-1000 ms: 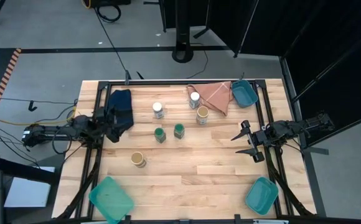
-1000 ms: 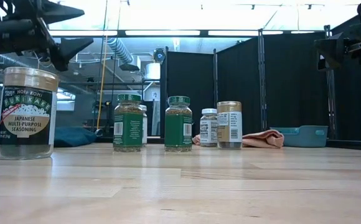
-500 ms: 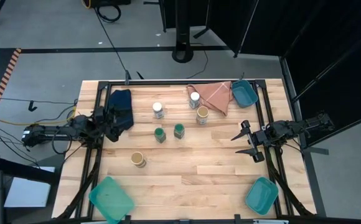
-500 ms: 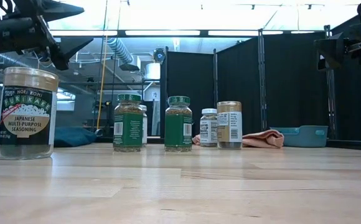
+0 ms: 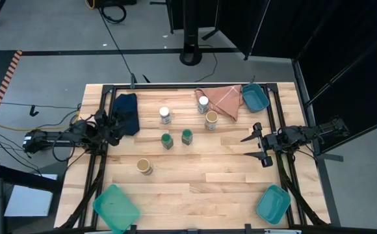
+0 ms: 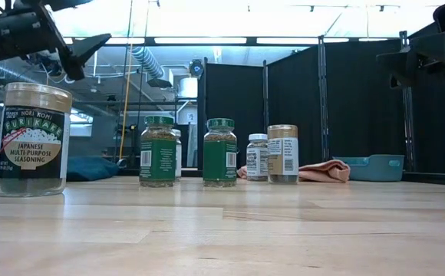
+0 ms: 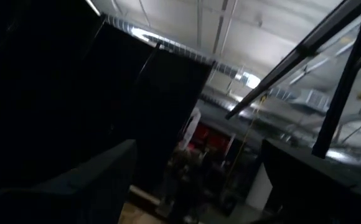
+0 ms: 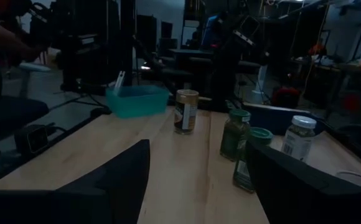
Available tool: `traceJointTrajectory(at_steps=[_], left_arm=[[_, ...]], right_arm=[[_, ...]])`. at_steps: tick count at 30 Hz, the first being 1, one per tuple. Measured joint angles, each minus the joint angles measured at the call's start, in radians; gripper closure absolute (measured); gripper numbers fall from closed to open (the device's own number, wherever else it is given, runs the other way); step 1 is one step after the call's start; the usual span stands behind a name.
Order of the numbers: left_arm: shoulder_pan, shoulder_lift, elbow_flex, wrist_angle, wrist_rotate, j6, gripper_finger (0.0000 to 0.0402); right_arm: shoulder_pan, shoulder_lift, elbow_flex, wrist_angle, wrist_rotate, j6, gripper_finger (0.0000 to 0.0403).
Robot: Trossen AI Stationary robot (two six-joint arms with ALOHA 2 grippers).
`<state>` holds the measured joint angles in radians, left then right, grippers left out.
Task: Sort spices by type
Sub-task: Put the bottom brown seasoning bottle into the green transparent bin
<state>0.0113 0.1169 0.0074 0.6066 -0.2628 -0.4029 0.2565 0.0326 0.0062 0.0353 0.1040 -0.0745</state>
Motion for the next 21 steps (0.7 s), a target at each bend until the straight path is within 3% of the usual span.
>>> traceJointTrajectory(at_steps=[21], left_arm=[[0.0, 0.0, 0.0, 0.039, 0.0, -0.048, 0.0051]], right_arm=[[-0.01, 0.0, 0.0, 0.016, 0.061, -0.007, 0.0134]])
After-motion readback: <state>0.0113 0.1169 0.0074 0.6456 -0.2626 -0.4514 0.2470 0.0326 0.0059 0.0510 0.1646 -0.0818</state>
